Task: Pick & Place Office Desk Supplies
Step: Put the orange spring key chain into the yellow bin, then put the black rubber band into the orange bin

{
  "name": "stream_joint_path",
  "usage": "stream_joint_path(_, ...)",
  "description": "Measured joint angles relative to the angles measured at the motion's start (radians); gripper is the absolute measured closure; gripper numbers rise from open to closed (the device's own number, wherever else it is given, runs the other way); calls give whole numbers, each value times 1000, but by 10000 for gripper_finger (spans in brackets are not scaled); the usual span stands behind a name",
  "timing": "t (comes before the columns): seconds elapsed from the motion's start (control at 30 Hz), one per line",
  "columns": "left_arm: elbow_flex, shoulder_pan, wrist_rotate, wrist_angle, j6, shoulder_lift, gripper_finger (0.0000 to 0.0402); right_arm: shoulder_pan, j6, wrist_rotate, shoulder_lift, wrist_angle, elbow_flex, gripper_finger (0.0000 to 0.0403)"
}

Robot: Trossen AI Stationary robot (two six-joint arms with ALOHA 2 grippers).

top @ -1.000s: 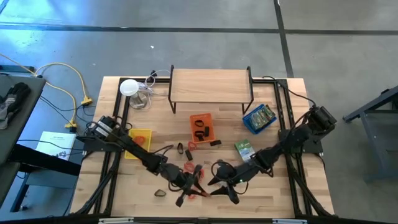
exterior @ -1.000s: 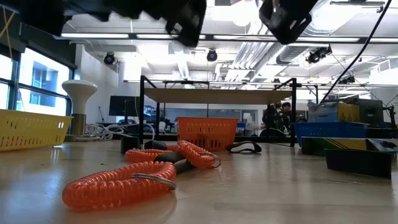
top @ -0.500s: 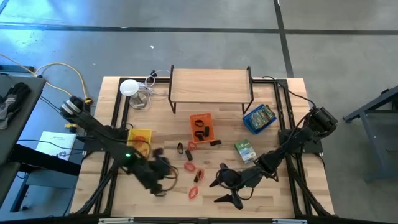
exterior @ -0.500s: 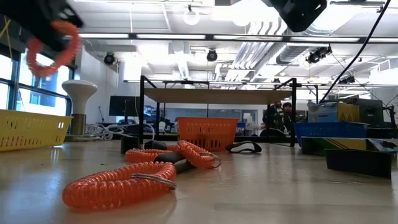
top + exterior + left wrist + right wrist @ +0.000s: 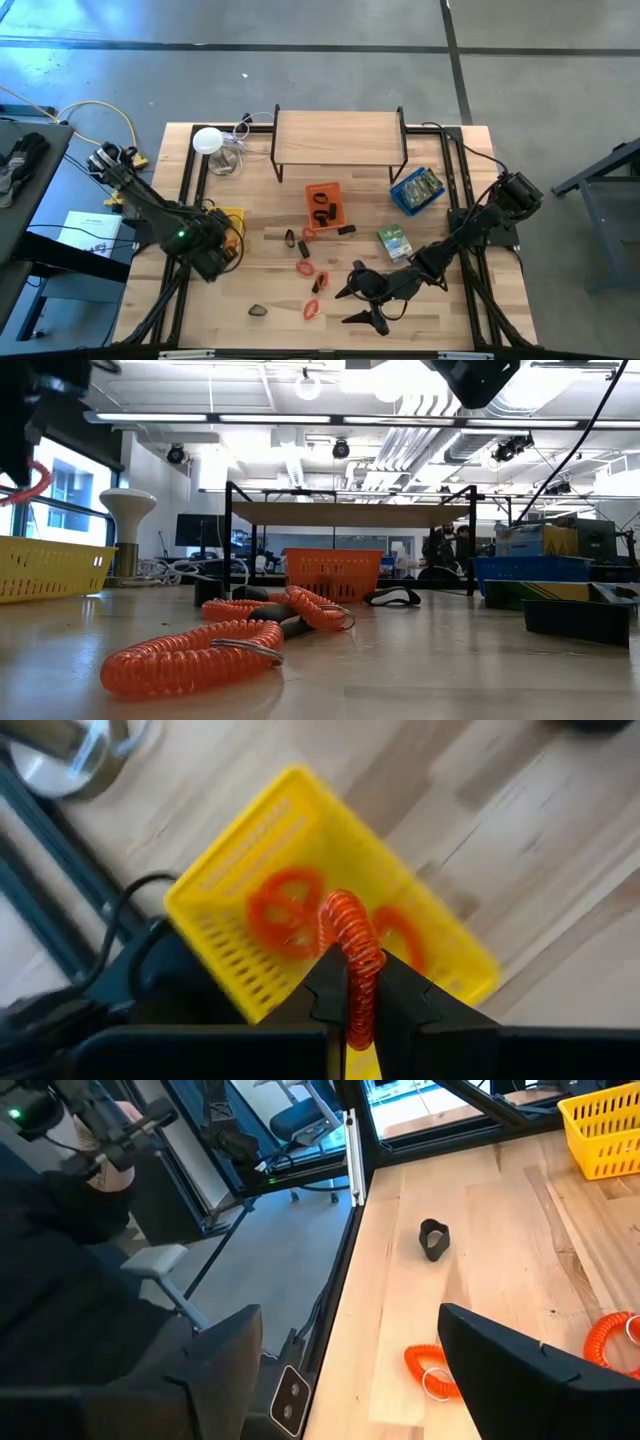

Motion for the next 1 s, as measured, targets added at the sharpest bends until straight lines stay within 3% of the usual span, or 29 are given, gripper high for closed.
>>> stream_joint_path(0.4,-110,163,109,121,231,11,380,0,1,0,0,0,0,113)
stream_joint_path(0.73,-114,194,126,121,277,78,315,0,-2,0,0,0,0,113)
stream_joint_path(0.83,-114,194,91,120,301,81,297,0,-2,0,0,0,0,113)
stream_joint_path(1.0,-78,203,-56,98,392,81,277,5,-64,-1,0,9,-1,113)
